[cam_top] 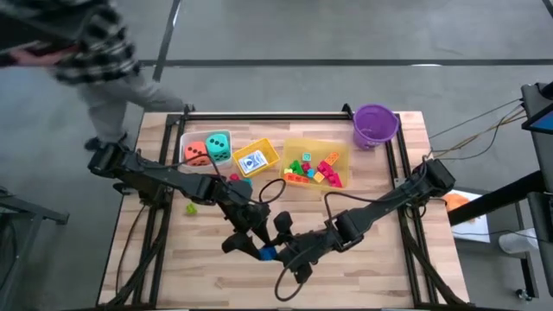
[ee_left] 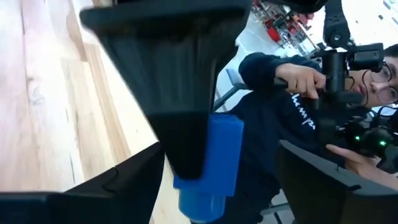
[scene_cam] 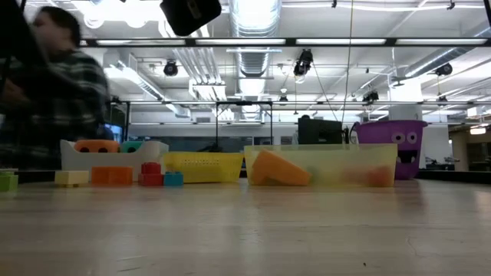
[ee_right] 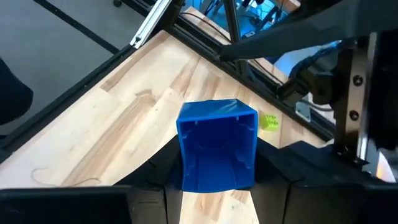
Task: Pick & Place Toys
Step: Put the dark blue game piece into the yellow bin
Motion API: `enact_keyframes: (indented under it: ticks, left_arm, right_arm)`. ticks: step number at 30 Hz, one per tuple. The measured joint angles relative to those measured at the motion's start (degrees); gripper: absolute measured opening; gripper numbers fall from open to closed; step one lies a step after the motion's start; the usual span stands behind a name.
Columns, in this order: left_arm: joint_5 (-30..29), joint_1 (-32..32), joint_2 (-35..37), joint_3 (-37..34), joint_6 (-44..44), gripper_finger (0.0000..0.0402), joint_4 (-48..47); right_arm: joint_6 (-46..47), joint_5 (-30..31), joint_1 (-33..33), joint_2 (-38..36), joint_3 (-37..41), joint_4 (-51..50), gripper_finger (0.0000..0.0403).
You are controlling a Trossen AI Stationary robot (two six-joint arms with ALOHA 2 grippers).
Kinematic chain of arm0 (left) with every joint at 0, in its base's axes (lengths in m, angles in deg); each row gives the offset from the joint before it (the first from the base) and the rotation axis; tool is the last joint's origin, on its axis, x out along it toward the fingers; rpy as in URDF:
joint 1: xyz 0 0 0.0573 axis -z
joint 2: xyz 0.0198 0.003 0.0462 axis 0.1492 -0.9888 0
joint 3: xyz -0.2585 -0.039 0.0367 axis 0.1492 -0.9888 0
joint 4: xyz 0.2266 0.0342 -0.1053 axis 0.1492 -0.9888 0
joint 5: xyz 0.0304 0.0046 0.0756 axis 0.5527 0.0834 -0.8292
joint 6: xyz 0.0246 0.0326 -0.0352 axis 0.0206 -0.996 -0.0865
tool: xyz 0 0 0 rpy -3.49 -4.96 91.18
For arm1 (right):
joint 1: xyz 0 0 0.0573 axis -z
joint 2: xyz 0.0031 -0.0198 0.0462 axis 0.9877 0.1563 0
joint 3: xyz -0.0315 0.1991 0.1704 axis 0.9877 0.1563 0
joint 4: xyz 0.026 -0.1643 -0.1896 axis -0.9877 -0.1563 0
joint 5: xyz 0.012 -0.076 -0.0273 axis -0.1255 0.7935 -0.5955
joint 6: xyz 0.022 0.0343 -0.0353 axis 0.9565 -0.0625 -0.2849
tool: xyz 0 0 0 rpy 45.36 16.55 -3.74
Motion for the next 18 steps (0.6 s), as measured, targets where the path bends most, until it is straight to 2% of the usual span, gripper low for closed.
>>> enact_keyframes:
  ticks: [5,18]
  left_arm:
    - [-0.7,-0.4,0.7,0.0,0.0,0.0305,-5.5]
    - [-15.3,-1.3,7.9,0.0,-0.1,0.0306,-19.3]
  right_arm:
    - [2.1,0.2,0.0,-0.2,0.0,-0.9,0.0129]
    - [9.3,0.4,0.3,-0.9,0.0,-3.1,0.0128]
